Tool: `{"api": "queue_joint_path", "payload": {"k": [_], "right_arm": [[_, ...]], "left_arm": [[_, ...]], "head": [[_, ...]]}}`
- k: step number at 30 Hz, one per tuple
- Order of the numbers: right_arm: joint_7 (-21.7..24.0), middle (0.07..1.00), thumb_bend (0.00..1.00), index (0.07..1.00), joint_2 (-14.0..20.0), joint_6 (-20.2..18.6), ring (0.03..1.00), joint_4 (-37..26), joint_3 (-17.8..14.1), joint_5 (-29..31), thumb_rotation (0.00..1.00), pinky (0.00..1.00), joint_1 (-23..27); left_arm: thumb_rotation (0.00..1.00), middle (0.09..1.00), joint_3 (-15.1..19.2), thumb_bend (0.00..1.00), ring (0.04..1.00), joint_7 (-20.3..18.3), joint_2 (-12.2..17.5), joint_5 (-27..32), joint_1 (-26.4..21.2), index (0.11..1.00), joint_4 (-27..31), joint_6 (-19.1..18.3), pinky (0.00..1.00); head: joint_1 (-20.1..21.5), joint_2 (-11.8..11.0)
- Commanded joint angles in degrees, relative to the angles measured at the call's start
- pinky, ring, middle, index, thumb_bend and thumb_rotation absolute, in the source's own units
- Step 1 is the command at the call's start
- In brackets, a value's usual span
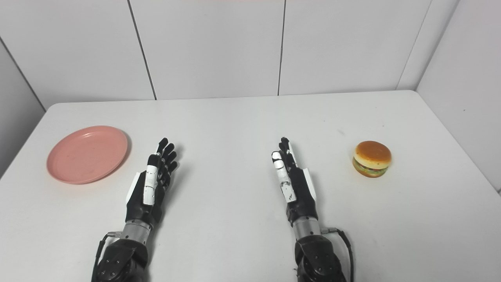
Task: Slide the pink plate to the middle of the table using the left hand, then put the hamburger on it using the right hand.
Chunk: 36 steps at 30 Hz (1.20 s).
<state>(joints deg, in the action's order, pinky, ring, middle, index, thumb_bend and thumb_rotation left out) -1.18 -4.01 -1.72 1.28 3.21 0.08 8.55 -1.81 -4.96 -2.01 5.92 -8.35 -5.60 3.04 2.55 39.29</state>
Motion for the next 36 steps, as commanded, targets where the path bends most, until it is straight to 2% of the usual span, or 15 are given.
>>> {"api": "queue_joint_path", "payload": {"k": [1,7,11,12,13,14,15,16,17,19,23,27,32,36], "right_arm": [[0.0,1.0,0.6,1.0,-0.4,0.5,1.0,-1.0,-0.2,0.3,0.94,1.0,1.2],[1.1,1.0,0.6,1.0,0.1,0.4,1.0,-0.8,-0.7,2.0,0.92,1.0,1.3],[1.2,1.0,0.58,1.0,0.6,-0.4,1.0,-1.8,-1.3,3.2,0.9,1.0,0.9],[1.9,1.0,0.58,1.0,1.2,-0.8,1.0,-2.4,-1.3,3.6,0.89,1.0,0.7],[2.4,1.0,0.55,1.0,1.8,-1.0,1.0,-2.7,-1.3,3.8,0.92,1.0,0.5],[3.1,1.0,0.54,1.0,2.7,-1.1,1.0,-3.0,-1.3,4.2,0.93,1.0,0.4],[3.6,1.0,0.54,1.0,3.3,-1.2,1.0,-3.1,-1.4,4.5,0.94,1.0,0.3],[3.8,1.0,0.54,1.0,3.8,-1.1,1.0,-3.2,-1.6,4.7,0.95,1.0,0.1],[4.0,1.0,0.54,1.0,4.2,-1.0,1.0,-3.2,-1.8,4.9,0.95,1.0,0.0],[4.2,1.0,0.53,1.0,5.0,0.6,1.0,-2.3,-2.1,4.7,0.96,1.0,-0.1],[4.8,1.0,0.54,1.0,5.5,3.5,1.0,0.2,-2.5,5.3,0.97,1.0,0.3],[4.7,1.0,0.48,1.0,5.3,7.2,1.0,1.4,-3.6,5.9,0.99,1.0,0.1],[4.9,1.0,0.43,1.0,5.4,8.0,1.0,1.9,-3.8,6.1,1.0,1.0,0.1],[5.1,1.0,0.43,1.0,5.4,7.7,1.0,1.5,-3.8,6.6,0.98,1.0,-0.3]], "left_arm": [[1.0,1.0,-0.3,0.78,1.0,0.0,-0.5,0.0,-1.2,1.0,0.9,0.8,1.0],[1.0,1.0,-0.5,0.78,1.0,-0.4,-0.6,0.0,-1.2,1.0,0.2,1.5,1.0],[1.0,1.0,-1.2,0.77,1.0,-0.1,-1.1,-1.0,-1.4,1.0,-0.9,2.6,1.0],[1.0,1.0,-1.4,0.77,1.0,0.2,-1.5,-1.4,-1.3,1.0,-1.3,2.9,1.0],[1.0,1.0,-1.6,0.77,1.0,0.4,-1.9,-1.6,-1.3,1.0,-1.5,3.2,1.0],[1.0,1.0,-1.8,0.76,1.0,0.7,-2.5,-2.0,-1.2,1.0,-1.7,3.5,1.0],[1.0,1.0,-2.0,0.75,1.0,1.0,-3.0,-2.3,-1.2,1.0,-1.9,3.7,1.0],[1.0,1.0,-2.1,0.74,1.0,1.4,-3.6,-2.5,-1.2,1.0,-2.3,4.0,1.0],[1.0,1.0,-2.2,0.74,1.0,1.6,-4.0,-2.7,-1.2,1.0,-2.5,4.2,1.0],[1.0,1.0,-2.4,0.73,1.0,2.1,-4.9,-3.0,-1.4,1.0,-3.5,4.8,1.0],[1.0,1.0,-2.5,0.7,1.0,3.2,-6.0,-3.9,-1.7,1.0,-5.3,6.9,1.0],[1.0,1.0,-2.8,0.7,1.0,3.9,-6.2,-5.5,-2.5,1.0,-7.7,9.2,1.0],[1.0,1.0,-3.0,0.72,1.0,4.1,-6.0,-5.9,-3.1,1.0,-9.3,10.7,1.0],[1.0,1.0,-3.1,0.73,1.0,4.5,-6.0,-6.5,-3.1,1.0,-9.7,11.3,1.0]], "head": [[-0.4,-0.1],[-2.9,-0.7],[-7.8,-1.6],[-10.6,-2.3],[-11.2,-2.4],[-14.1,-3.3],[-14.7,-3.4],[-17.4,-4.3],[-17.4,-4.3],[-20.8,-5.8],[-23.0,-7.0],[-23.7,-7.7],[-23.3,-8.1],[-23.2,-8.2]]}}
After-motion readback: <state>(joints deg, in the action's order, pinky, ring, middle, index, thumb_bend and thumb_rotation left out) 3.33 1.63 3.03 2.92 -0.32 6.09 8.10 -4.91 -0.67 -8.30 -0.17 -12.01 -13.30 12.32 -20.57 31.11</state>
